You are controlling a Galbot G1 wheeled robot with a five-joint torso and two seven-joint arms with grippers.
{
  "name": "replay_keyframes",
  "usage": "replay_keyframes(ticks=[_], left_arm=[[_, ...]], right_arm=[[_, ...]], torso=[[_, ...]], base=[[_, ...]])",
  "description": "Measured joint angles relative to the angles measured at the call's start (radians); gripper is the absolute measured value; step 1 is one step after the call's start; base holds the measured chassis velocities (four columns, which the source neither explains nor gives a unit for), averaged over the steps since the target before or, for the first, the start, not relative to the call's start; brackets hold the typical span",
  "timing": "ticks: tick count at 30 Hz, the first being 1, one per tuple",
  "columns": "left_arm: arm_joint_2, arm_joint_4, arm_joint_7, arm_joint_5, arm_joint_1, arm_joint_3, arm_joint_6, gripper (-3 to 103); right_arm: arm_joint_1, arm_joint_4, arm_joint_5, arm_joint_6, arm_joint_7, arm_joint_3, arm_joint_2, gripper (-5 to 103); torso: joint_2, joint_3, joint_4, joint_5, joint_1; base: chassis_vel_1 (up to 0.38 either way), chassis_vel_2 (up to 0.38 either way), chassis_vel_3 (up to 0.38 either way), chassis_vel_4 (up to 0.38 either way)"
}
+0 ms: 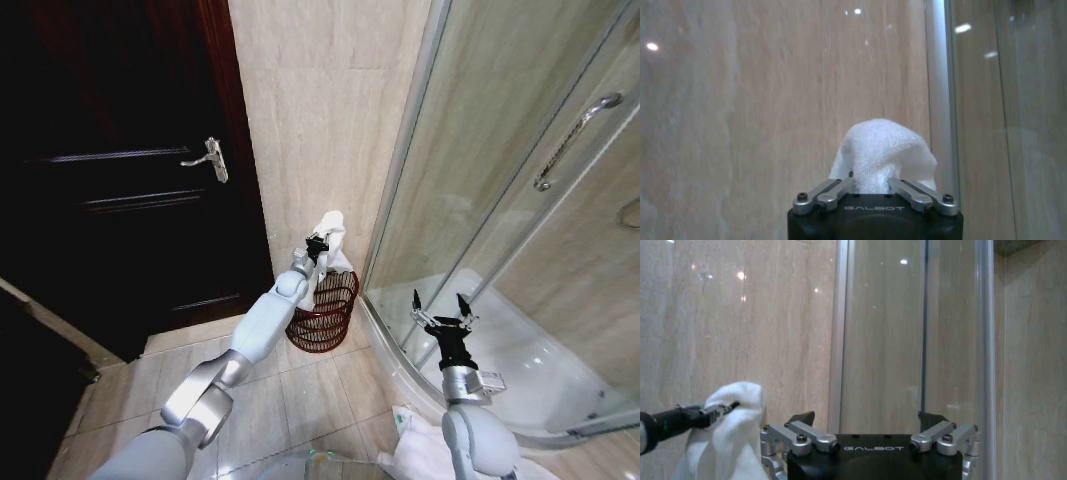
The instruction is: Discard the used towel into the hamper.
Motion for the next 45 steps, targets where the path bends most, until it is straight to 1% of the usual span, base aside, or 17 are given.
replay_keyframes(ticks=[2,4,5,7,8,9,12,16,19,29,30,32,34,35,37,38,45], left_arm=[[-0.006,0.006,0.0,0.005,-0.001,0.001,0.017,7],[0.002,-0.027,-0.004,0.006,0.008,0.006,0.092,7],[0.002,-0.027,-0.004,0.006,0.008,0.006,0.092,7],[0.02,-0.08,-0.012,-0.009,0.02,0.014,0.185,7],[0.026,-0.095,-0.013,-0.019,0.022,0.016,0.216,7],[0.026,-0.095,-0.013,-0.019,0.022,0.016,0.216,7],[0.041,-0.14,-0.01,-0.048,0.023,0.022,0.314,7],[0.049,-0.158,0.006,-0.06,0.023,0.025,0.357,7],[0.059,-0.173,0.055,-0.065,0.022,0.025,0.425,7],[0.051,-0.162,0.074,-0.048,0.001,0.025,0.48,4],[0.052,-0.172,0.074,-0.048,0.001,0.023,0.5,15],[0.053,-0.177,0.074,-0.049,0.001,0.021,0.513,15],[0.056,-0.181,0.076,-0.049,0.001,0.018,0.52,26],[0.056,-0.181,0.076,-0.049,0.001,0.018,0.52,26],[0.062,-0.188,0.077,-0.05,0.001,0.017,0.524,36],[0.062,-0.188,0.077,-0.05,0.001,0.017,0.524,36],[0.081,-0.223,0.073,-0.054,0.017,0.014,0.536,68]], right_arm=[[-0.001,0.002,0.002,0.001,0.001,0.002,-0.001,100],[-0.003,0.007,0.007,0.002,0.004,0.006,-0.001,100],[-0.003,0.007,0.007,0.002,0.004,0.006,-0.001,100],[-0.004,0.007,0.009,0.003,0.005,0.009,-0.003,100],[-0.004,0.007,0.01,0.004,0.005,0.009,-0.003,100],[-0.004,0.007,0.01,0.004,0.005,0.009,-0.003,100],[-0.006,0.006,0.01,0.007,0.006,0.008,0.0,100],[-0.006,0.006,0.011,0.007,0.006,0.009,-0.001,100],[-0.006,0.005,0.013,0.007,0.007,0.011,-0.004,100],[-0.005,0.003,0.013,0.006,0.011,0.012,-0.003,100],[-0.005,0.003,0.011,0.003,0.012,0.011,-0.002,100],[-0.004,0.003,0.009,-0.002,0.014,0.009,-0.002,100],[0.0,0.004,0.007,-0.008,0.017,0.007,-0.001,100],[0.0,0.004,0.007,-0.008,0.017,0.007,-0.001,100],[0.003,0.006,0.006,-0.015,0.017,0.004,0.0,100],[0.003,0.006,0.006,-0.015,0.017,0.004,0.0,100],[0.001,0.01,0.005,-0.019,0.018,0.002,0.004,100]], torso=[[-0.001,-0.001,-0.0001,-0.0001,-0.001],[-0.001,-0.001,-0.0002,-0.0001,-0.001],[-0.001,-0.001,-0.0002,-0.0001,-0.001],[-0.001,0.0,0.0,-0.0001,-0.001],[0.0,0.0,0.0001,-0.0001,0.0],[0.0,0.0,0.0001,-0.0001,0.0],[0.002,0.001,0.0001,-0.0002,0.0],[0.003,0.002,0.0,-0.0002,0.001],[0.005,0.003,0.0,-0.0001,0.002],[0.008,0.004,-0.0001,-0.0002,0.003],[0.008,0.005,-0.0001,-0.0001,0.003],[0.008,0.005,-0.0001,-0.0002,0.003],[0.009,0.005,0.0,-0.0001,0.003],[0.009,0.005,0.0,-0.0001,0.003],[0.009,0.005,0.0,-0.0002,0.004],[0.009,0.005,0.0,-0.0002,0.004],[0.01,0.006,0.0,-0.0002,0.004]], base=[[0.0,0.0,0.0,0.0],[0.0,0.0,0.0,0.0],[0.0,0.0,0.0,0.0],[0.0,0.0,0.0,0.0],[0.0,0.0,0.0,0.0],[0.0,0.0,0.0,0.0],[0.0,0.0,0.0,0.0],[0.0,0.0,0.0,0.0],[0.0,0.0,0.0,0.0],[0.0,0.0,0.0,0.0],[0.0,0.0,0.0,0.0],[0.0,0.0,0.0,0.0],[0.0,0.0,0.0,0.0],[0.0,0.0,0.0,0.0],[0.0,0.0,0.0,0.0],[0.0,0.0,0.0,0.0],[0.0,0.0,0.0,0.0]])
